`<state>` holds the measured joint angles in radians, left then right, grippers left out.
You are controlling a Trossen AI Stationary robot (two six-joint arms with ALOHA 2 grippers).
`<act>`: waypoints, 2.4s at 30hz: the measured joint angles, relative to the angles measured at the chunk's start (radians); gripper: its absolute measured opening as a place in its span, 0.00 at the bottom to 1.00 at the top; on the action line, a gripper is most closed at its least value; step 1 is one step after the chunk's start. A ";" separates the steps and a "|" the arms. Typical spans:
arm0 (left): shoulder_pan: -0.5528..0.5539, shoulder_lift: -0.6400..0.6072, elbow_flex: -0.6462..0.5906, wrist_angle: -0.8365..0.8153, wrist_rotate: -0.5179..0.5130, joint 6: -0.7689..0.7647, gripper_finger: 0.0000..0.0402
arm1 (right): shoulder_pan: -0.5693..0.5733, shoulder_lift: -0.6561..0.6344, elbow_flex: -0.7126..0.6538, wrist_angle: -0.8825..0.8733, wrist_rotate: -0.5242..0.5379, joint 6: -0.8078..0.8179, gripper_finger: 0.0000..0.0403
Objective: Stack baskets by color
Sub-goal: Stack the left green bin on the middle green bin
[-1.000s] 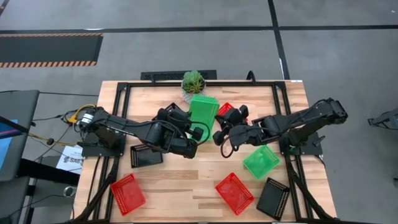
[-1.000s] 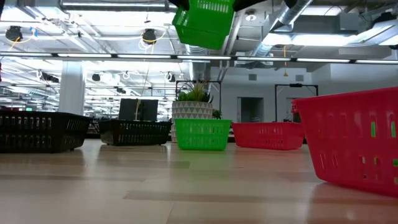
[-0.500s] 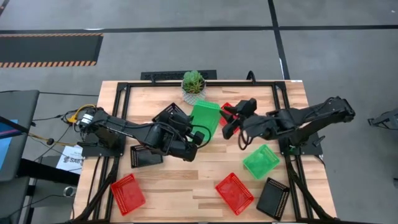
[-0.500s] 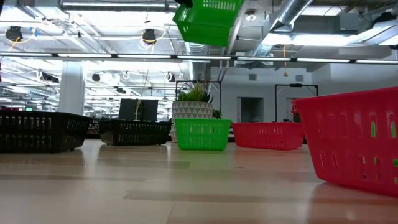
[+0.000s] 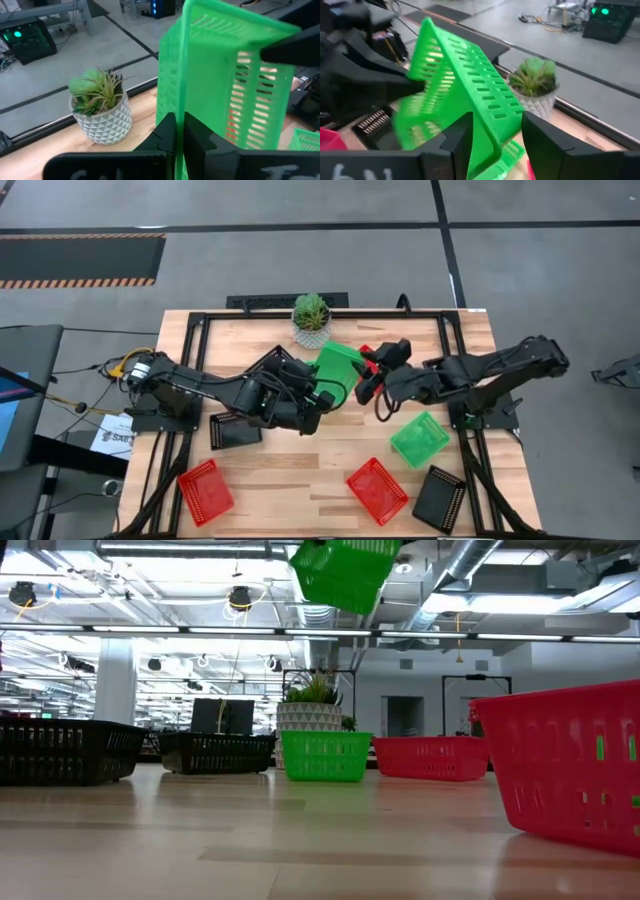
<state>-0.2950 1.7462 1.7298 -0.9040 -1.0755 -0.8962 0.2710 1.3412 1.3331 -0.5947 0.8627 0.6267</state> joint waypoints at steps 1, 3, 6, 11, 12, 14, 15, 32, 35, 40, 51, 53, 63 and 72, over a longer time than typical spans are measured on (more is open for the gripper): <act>0.000 0.000 0.000 0.001 0.000 0.003 0.00 | 0.000 0.003 0.000 -0.012 0.008 0.015 0.43; -0.004 0.000 0.000 0.006 0.003 0.020 0.00 | 0.001 0.003 -0.001 -0.037 0.022 0.049 0.37; -0.006 0.000 0.000 0.012 0.006 0.024 0.00 | -0.007 0.000 -0.001 -0.070 0.025 0.079 0.22; -0.004 0.001 0.001 0.040 0.024 0.057 0.00 | -0.014 -0.002 -0.001 -0.086 0.021 0.084 0.05; -0.001 0.001 0.001 0.050 0.040 0.077 0.01 | -0.021 -0.002 -0.001 -0.086 0.012 0.091 0.05; 0.006 0.001 0.001 0.076 0.085 0.131 0.03 | -0.035 -0.003 -0.001 -0.092 -0.019 0.117 0.05; 0.012 0.001 0.001 0.088 0.116 0.160 0.06 | -0.042 -0.004 -0.001 -0.099 -0.030 0.122 0.05; 0.028 0.000 0.309 -0.283 0.417 0.247 0.70 | -0.483 0.076 -0.001 -0.064 -0.630 -0.110 0.05; 0.019 0.000 0.384 -0.359 0.412 0.240 0.69 | -0.544 0.144 -0.001 -0.024 -0.747 -0.161 0.05; 0.003 0.001 0.484 -0.410 0.408 0.238 0.66 | -0.602 0.257 -0.001 0.004 -0.862 -0.215 0.05; -0.033 -0.002 0.567 -0.418 0.363 0.220 0.64 | -0.616 0.400 -0.001 0.075 -0.968 -0.196 0.06; -0.036 -0.005 0.567 -0.417 0.352 0.209 0.64 | -0.611 0.402 -0.001 0.066 -0.968 -0.185 0.06; -0.037 -0.007 0.567 -0.424 0.332 0.192 0.64 | -0.606 0.401 -0.001 0.065 -0.941 -0.183 0.13; -0.037 -0.007 0.567 -0.424 0.327 0.187 0.64 | -0.598 0.477 -0.002 0.079 -0.941 -0.171 0.20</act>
<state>-0.3317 1.7390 2.2967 -1.3281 -0.7486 -0.7093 -0.3266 1.8181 1.3315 -0.5157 -0.0784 0.4553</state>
